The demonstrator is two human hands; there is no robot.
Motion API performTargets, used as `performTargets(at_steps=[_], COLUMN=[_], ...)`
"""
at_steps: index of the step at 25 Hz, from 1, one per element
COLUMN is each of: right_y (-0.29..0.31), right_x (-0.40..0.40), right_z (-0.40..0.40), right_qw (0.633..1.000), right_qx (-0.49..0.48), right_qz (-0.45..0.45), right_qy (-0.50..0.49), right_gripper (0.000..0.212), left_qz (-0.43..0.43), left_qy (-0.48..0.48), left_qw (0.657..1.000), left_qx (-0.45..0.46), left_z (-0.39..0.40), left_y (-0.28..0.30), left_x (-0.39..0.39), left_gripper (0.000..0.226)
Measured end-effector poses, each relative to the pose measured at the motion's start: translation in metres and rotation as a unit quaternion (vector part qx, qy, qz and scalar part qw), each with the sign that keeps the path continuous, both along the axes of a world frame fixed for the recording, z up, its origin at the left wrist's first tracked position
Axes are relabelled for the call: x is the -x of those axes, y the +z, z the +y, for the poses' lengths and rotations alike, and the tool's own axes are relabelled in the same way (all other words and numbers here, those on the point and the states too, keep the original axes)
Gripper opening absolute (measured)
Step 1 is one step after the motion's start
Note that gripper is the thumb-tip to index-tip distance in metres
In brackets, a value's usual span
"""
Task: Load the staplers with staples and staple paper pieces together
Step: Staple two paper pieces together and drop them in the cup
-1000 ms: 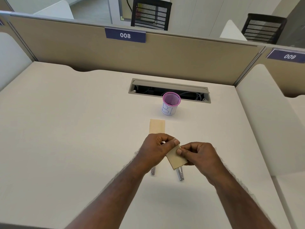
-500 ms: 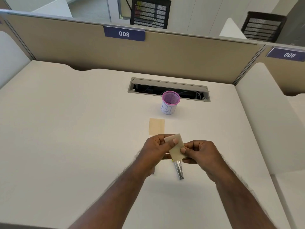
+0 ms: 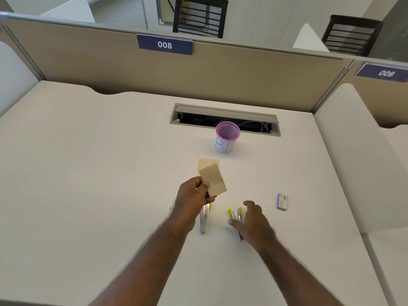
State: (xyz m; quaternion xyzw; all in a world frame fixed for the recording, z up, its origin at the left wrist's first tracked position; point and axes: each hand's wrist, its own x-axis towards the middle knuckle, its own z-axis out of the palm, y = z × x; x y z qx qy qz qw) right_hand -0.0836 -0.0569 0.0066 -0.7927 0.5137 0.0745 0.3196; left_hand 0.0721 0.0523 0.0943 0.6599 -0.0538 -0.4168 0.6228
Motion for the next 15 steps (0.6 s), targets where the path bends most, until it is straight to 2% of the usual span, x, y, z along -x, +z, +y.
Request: performTargets(at_steps=[2,4,6,9,11,13,15], right_y=[-0.012,-0.019,-0.021,-0.001,0.028,0.061,0.088], right_x=[-0.002,-0.002,0.0,0.002,0.003,0.005,0.006], right_z=[0.007,0.008,0.004,-0.012,-0.026,-0.038,-0.047], right_qw=[1.0,0.998,0.998,0.989,0.956,0.93,0.925], right_qx=[0.03,0.059,0.065,-0.035,-0.157,-0.221,-0.23], right_qz=[0.002,0.016,-0.01,-0.142,-0.241,-0.295,-0.295], right_qy=[0.001,0.006,0.002,-0.035,-0.049,-0.002,0.066], right_gripper=[0.071,0.06,0.047,0.029,0.023,0.027,0.031], left_qz=[-0.012,-0.017,-0.026,-0.05,-0.077,-0.108,-0.125], left_qy=[0.01,0.015,0.014,0.007,0.002,-0.011,-0.036], left_qw=[1.0,1.0,0.999,0.998,0.997,0.994,0.991], left_qx=[-0.006,-0.01,-0.016,-0.022,-0.021,-0.022,-0.016], left_z=[0.0,0.0,0.001,0.004,0.005,0.005,0.003], left_y=[0.0,-0.001,-0.002,-0.001,0.0,0.004,0.009], left_x=[0.0,0.0,-0.001,-0.004,-0.004,-0.002,0.001], left_gripper=[0.018,0.017,0.017,0.017,0.016,0.017,0.017])
